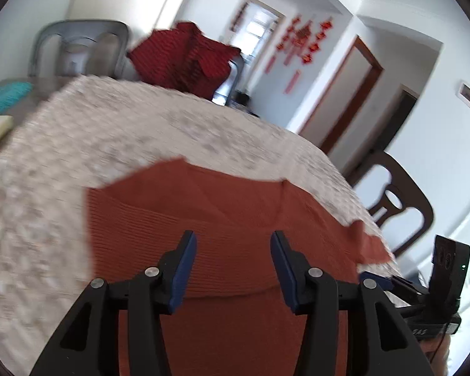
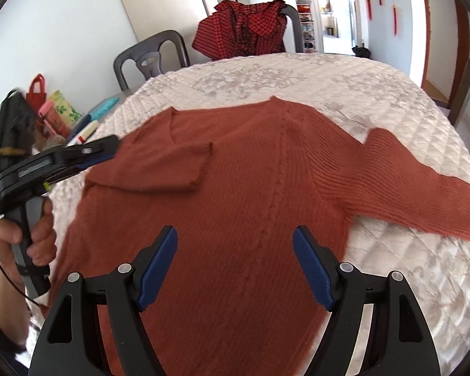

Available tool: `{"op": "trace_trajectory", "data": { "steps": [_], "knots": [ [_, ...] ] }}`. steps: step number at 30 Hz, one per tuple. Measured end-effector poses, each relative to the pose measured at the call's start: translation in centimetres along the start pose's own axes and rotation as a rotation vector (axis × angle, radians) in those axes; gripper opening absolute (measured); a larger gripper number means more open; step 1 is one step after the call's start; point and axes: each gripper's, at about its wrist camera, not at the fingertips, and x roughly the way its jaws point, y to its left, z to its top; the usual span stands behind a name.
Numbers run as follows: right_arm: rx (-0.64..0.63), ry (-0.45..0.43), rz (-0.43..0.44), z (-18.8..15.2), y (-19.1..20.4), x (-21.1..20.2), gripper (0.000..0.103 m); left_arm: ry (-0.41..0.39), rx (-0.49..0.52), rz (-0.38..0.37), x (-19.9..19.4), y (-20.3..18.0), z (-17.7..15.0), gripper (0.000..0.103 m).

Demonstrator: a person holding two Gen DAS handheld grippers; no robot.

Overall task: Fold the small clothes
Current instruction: 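Fold the held sleeve across the sweater body with the left tool, release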

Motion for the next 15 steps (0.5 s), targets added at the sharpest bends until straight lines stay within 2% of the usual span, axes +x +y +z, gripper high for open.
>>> {"op": "trace_trajectory", "data": {
  "steps": [3, 4, 8, 10, 11, 13, 14, 15],
  "knots": [
    [0.025, 0.0, 0.064, 1.1, 0.4, 0.8, 0.076, -0.007, -0.014, 0.18, -0.7, 3.1, 0.6, 0.052],
    [0.03, 0.0, 0.081, 1.4, 0.6, 1.2, 0.076, 0.001, -0.036, 0.204, -0.4, 4.3, 0.8, 0.052],
    [0.011, 0.018, 0.104, 3.7, 1.8, 3.9, 0.066, 0.063, -0.112, 0.22, 1.6, 7.5, 0.8, 0.051],
    [0.013, 0.036, 0.103, 4.6, 2.0, 5.2, 0.055, 0.087, -0.13, 0.197, 2.8, 8.3, 0.7, 0.05],
    [0.012, 0.051, 0.093, 5.1, 2.2, 6.2, 0.053, 0.098, -0.132, 0.186, 3.4, 8.4, 0.7, 0.044],
    [0.011, 0.081, 0.085, 6.2, 2.4, 8.0, 0.041, 0.108, -0.13, 0.185, 4.3, 8.3, 0.8, 0.032],
    [0.007, 0.094, 0.083, 6.3, 2.5, 8.6, 0.036, 0.104, -0.117, 0.19, 4.5, 8.2, 0.8, 0.02],
    [-0.006, 0.106, 0.079, 6.5, 2.6, 9.4, 0.019, 0.106, -0.113, 0.183, 4.6, 8.1, 0.9, 0.014]
  ]
}}
